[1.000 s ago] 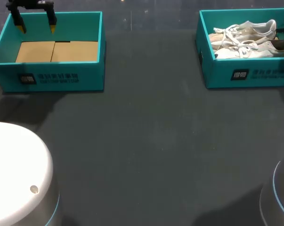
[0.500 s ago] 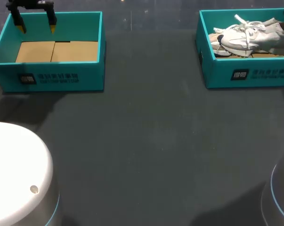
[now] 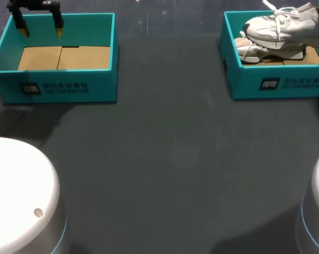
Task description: Take the shoe out of the shoebox, open the shoe tongue, remove and reinsert the insole, then place the shoe into the shoebox
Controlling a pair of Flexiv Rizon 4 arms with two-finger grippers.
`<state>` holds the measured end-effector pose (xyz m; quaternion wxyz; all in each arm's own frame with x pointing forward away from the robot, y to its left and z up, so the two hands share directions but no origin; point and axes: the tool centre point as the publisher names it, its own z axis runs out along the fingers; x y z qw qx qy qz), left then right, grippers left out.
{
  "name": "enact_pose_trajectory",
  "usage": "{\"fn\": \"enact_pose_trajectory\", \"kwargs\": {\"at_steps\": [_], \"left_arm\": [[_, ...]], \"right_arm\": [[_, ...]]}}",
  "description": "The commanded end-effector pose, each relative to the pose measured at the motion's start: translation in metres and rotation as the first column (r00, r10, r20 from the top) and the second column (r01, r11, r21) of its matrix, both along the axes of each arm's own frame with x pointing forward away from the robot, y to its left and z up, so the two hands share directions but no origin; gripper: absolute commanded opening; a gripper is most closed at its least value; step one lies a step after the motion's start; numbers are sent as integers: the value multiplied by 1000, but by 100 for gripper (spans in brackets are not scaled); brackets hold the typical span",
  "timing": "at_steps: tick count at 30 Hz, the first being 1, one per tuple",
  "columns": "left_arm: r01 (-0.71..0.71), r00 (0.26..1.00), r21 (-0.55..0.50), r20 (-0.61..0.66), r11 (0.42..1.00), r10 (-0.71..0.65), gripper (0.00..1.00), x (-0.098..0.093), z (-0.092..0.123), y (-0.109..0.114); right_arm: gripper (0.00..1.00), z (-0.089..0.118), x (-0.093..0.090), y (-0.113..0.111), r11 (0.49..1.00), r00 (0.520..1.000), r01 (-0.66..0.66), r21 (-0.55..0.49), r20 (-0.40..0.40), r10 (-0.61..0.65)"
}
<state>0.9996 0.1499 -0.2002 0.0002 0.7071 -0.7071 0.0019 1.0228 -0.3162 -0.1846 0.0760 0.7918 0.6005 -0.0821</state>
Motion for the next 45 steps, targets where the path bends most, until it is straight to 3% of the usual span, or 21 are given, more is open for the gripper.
{"fn": "enact_pose_trajectory", "kwargs": {"at_steps": [1, 8, 15, 25, 32, 35, 39, 45], "left_arm": [[0, 1000, 1, -1, 1000, 0, 100, 0, 0, 0], [0, 1000, 1, -1, 1000, 0, 100, 0, 0, 0], [0, 1000, 1, -1, 1000, 0, 100, 0, 0, 0], [0, 1000, 1, -1, 1000, 0, 100, 0, 0, 0], [0, 1000, 1, -1, 1000, 0, 100, 0, 0, 0], [0, 1000, 1, -1, 1000, 0, 100, 0, 0, 0], [0, 1000, 1, -1, 1000, 0, 100, 0, 0, 0], [0, 1000, 1, -1, 1000, 0, 100, 0, 0, 0]], "right_arm": [[0, 24, -39, 16, 1000, 998, -7, -25, 55, 8], [0, 46, -82, 52, 999, 996, 1, -49, 89, 3], [0, 50, -127, 107, 998, 994, -5, -67, 108, 12], [0, 29, -200, 189, 996, 993, -8, -87, 121, 19], [0, 17, -245, 230, 995, 992, 15, -94, 127, -3], [0, 7, -260, 248, 995, 991, 1, -97, 133, 12], [0, -11, -270, 272, 997, 986, -83, 10, 143, 81], [0, -11, -270, 272, 997, 986, -83, 10, 143, 81]]}}
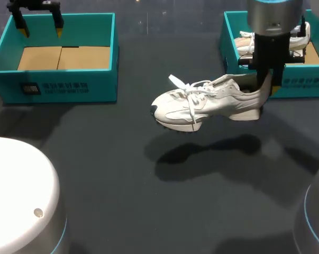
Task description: Take the shoe out of the shoebox, open the shoe tongue, remove and reinsert the insole, then place the shoe into the shoebox
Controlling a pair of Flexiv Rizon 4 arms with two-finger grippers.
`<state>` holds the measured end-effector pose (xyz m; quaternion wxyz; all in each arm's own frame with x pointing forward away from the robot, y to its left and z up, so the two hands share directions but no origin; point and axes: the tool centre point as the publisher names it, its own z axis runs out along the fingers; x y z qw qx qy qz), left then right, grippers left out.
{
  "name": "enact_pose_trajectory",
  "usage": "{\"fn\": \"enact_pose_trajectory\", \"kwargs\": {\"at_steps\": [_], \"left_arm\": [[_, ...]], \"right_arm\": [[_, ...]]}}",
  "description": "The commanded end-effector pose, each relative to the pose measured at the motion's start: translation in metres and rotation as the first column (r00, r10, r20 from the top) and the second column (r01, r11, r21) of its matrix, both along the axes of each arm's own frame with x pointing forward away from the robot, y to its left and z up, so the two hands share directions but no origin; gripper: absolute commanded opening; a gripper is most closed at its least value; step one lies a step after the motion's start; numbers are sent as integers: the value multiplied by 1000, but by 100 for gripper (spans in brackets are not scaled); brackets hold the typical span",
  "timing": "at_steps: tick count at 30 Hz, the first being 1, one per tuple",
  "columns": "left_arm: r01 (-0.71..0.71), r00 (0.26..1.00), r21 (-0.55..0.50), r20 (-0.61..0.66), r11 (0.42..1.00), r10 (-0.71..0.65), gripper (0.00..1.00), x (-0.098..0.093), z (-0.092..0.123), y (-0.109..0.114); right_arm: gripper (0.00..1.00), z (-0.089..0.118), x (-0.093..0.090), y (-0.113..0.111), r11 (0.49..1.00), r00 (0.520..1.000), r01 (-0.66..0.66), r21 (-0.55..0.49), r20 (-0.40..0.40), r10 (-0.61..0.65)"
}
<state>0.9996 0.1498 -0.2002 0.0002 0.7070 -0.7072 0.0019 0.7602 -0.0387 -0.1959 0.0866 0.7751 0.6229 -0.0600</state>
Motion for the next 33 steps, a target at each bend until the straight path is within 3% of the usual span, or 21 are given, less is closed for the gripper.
{"fn": "enact_pose_trajectory", "kwargs": {"at_steps": [1, 10, 19, 25, 33], "left_arm": [[0, 1000, 1, -1, 1000, 0, 100, 0, 0, 0], [0, 1000, 1, -1, 1000, 0, 100, 0, 0, 0], [0, 1000, 1, -1, 1000, 0, 100, 0, 0, 0], [0, 1000, 1, -1, 1000, 0, 100, 0, 0, 0], [0, 1000, 1, -1, 1000, 0, 100, 0, 0, 0]], "right_arm": [[0, 0, -7, -6, 1000, 995, -21, 6, 101, 21], [0, -2, -12, 0, 1000, 995, -12, -28, 94, 14], [0, -35, -42, 41, 986, 998, 50, -157, 47, -43], [0, -55, -54, 54, 983, 994, 103, -151, 49, -97], [0, -97, -59, 67, 989, 992, 118, -94, 46, -114]]}}
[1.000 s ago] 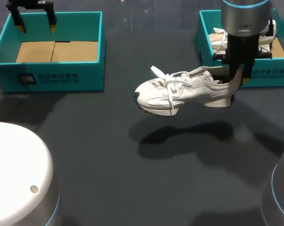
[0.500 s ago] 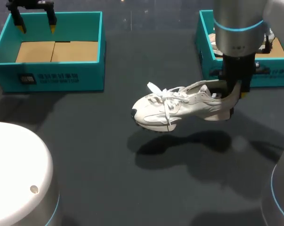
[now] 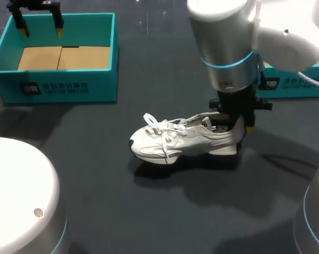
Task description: Take the shoe out of the shoebox, open the shoe tongue, remove and reinsert the insole, then place the shoe into the shoebox
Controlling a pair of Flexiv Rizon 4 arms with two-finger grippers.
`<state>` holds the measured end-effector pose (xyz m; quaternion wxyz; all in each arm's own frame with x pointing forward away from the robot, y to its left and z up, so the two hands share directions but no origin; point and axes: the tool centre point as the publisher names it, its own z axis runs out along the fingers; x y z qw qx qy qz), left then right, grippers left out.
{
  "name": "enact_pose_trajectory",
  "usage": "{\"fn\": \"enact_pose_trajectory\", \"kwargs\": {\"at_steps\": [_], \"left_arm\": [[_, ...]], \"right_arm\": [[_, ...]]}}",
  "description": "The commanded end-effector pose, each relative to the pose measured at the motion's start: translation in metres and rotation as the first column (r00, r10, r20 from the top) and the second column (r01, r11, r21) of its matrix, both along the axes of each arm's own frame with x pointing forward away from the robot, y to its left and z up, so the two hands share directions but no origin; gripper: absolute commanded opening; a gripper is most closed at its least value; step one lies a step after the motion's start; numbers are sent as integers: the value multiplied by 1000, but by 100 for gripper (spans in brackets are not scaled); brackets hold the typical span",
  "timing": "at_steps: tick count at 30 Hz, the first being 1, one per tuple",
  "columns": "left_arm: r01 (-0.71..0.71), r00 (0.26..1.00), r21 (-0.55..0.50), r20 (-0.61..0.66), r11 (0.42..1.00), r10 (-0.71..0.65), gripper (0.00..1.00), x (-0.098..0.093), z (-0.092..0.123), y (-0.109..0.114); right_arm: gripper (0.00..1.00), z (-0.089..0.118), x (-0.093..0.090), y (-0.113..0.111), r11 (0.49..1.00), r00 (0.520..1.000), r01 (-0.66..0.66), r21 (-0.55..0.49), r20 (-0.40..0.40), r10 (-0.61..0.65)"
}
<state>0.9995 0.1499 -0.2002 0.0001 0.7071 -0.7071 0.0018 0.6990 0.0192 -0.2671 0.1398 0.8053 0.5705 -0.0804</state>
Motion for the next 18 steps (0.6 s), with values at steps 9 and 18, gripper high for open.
{"fn": "enact_pose_trajectory", "kwargs": {"at_steps": [9, 18], "left_arm": [[0, 1000, 1, -1, 1000, 0, 100, 0, 0, 0], [0, 1000, 1, -1, 1000, 0, 100, 0, 0, 0]], "right_arm": [[0, -65, -1, 14, 1000, 1000, -12, 15, -21, 12], [0, -84, -14, 18, 1000, 999, -8, 10, -47, 8]]}}
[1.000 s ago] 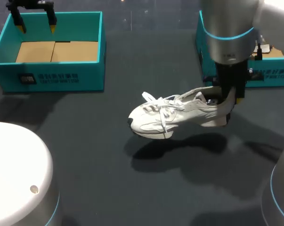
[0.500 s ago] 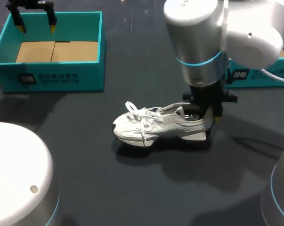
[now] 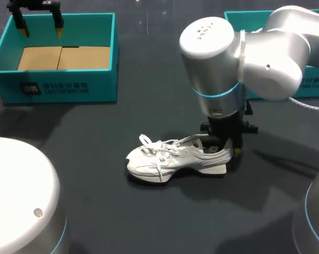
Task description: Take the shoe out of the shoebox, open the shoe tongue, remove and reinsert the insole, then place the shoe into the shoebox
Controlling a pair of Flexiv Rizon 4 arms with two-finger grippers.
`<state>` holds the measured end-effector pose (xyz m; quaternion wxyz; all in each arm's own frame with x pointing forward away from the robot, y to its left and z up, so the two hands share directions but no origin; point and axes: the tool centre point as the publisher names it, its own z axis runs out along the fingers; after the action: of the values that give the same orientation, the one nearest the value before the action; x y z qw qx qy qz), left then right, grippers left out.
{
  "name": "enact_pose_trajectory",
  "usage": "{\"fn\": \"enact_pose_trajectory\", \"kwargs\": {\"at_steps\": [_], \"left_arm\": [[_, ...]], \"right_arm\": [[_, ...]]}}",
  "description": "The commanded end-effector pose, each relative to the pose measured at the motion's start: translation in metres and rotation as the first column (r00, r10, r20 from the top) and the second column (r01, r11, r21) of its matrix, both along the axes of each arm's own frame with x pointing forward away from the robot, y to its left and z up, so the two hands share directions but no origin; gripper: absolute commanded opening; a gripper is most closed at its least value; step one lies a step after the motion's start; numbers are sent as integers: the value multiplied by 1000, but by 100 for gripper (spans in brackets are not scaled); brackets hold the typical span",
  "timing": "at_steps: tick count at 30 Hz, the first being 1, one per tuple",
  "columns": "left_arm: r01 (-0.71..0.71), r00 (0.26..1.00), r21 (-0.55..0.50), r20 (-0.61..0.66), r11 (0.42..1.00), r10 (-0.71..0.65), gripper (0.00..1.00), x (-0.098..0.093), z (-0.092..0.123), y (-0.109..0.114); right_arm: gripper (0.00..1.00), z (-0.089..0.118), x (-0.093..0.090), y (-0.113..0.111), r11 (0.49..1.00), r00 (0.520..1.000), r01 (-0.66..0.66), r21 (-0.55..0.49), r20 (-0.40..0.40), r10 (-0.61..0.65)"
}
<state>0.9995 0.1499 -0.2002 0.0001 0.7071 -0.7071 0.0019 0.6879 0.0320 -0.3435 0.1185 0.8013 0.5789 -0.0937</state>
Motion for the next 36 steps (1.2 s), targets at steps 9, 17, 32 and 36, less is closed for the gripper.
{"fn": "enact_pose_trajectory", "kwargs": {"at_steps": [9, 17, 32, 36], "left_arm": [[0, 1000, 1, -1, 1000, 0, 100, 0, 0, 0], [0, 1000, 1, -1, 1000, 0, 100, 0, 0, 0], [0, 1000, 1, -1, 1000, 0, 100, 0, 0, 0], [0, 1000, 1, -1, 1000, 0, 100, 0, 0, 0]], "right_arm": [[0, -20, -10, 10, 1000, 1000, 8, -13, -19, -8], [0, -27, -14, 16, 1000, 999, 15, 1, -32, -15], [0, -34, -22, 26, 998, 997, 61, 25, -47, -60], [31, -31, -21, 27, 997, 997, 66, 24, -46, -65]]}}
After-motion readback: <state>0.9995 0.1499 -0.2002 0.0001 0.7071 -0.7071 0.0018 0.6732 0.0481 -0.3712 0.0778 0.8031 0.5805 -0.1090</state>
